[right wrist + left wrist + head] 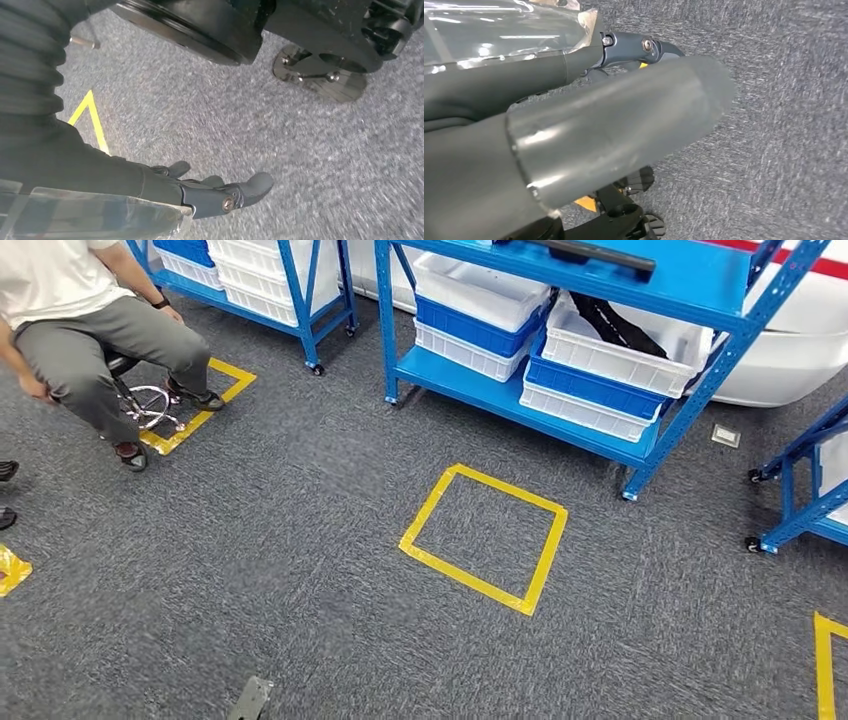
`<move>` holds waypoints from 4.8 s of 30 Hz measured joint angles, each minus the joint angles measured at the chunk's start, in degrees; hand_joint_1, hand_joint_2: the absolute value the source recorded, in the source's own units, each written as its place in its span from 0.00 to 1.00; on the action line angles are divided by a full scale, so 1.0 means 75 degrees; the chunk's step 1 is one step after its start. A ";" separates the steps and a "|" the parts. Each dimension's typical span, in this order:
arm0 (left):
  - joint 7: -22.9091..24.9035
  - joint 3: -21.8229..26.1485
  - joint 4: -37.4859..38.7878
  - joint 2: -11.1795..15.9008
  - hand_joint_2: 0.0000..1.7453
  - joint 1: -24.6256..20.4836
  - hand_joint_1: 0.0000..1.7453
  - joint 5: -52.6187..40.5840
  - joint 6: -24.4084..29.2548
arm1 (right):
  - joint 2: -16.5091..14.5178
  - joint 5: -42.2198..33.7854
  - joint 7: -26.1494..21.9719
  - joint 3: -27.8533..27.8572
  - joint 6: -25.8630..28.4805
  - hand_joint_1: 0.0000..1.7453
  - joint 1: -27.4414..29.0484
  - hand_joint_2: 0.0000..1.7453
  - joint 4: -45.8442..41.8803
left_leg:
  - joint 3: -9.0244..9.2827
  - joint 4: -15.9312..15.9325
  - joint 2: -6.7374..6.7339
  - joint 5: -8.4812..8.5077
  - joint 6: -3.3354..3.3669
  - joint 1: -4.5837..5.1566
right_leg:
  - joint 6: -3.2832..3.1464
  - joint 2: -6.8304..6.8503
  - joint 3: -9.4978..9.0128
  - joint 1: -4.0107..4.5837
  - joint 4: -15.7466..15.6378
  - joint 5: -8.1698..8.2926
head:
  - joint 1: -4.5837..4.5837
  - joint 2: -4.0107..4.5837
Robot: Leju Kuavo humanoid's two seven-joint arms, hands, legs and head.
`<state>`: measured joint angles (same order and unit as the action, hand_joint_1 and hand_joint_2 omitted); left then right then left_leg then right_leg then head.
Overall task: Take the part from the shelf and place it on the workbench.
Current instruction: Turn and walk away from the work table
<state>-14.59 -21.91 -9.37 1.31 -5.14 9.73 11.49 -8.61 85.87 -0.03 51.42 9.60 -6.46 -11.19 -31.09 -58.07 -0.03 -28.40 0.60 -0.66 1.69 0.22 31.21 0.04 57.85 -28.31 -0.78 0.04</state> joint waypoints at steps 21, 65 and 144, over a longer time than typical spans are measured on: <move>-0.0052 0.0001 0.0002 0.0034 0.00 0.0022 0.00 -0.0007 0.0111 | 0.0004 0.0038 -0.0020 0.0001 -0.0001 0.00 0.0071 1.00 -0.0002 | -0.0197 0.0185 0.0016 0.0372 0.0305 0.0021 | 0.0007 -0.0077 -0.0379 0.0005 0.1237 -0.0890 | -0.0063 0.0001; -0.0045 0.0024 0.0000 0.0003 0.00 0.0002 0.00 -0.0005 0.0132 | 0.0005 -0.0001 -0.0075 0.0010 -0.0001 0.00 -0.0017 1.00 0.0006 | 0.0318 -0.0767 0.0050 -0.0438 0.0070 0.0054 | -0.0370 -0.0005 -0.0042 0.0002 -0.0058 0.0143 | 0.0010 0.0000; 0.0080 0.0031 -0.0001 -0.0010 0.00 -0.0224 0.00 -0.0030 0.0011 | 0.0090 0.0067 -0.0028 -0.0045 -0.0157 0.00 -0.0100 1.00 0.0044 | 0.0076 0.0187 -0.0110 0.0121 -0.0245 -0.0134 | -0.0022 -0.0035 0.0106 -0.0168 0.0036 0.0081 | 0.0034 0.0000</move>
<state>-13.99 -21.68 -9.38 1.23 -6.82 9.51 11.57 -7.93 86.37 -0.25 51.08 8.43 -7.20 -10.86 -30.52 -56.67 -0.85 -27.50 -1.24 -1.66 1.52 -0.04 32.00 -1.22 58.12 -27.70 -0.52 0.04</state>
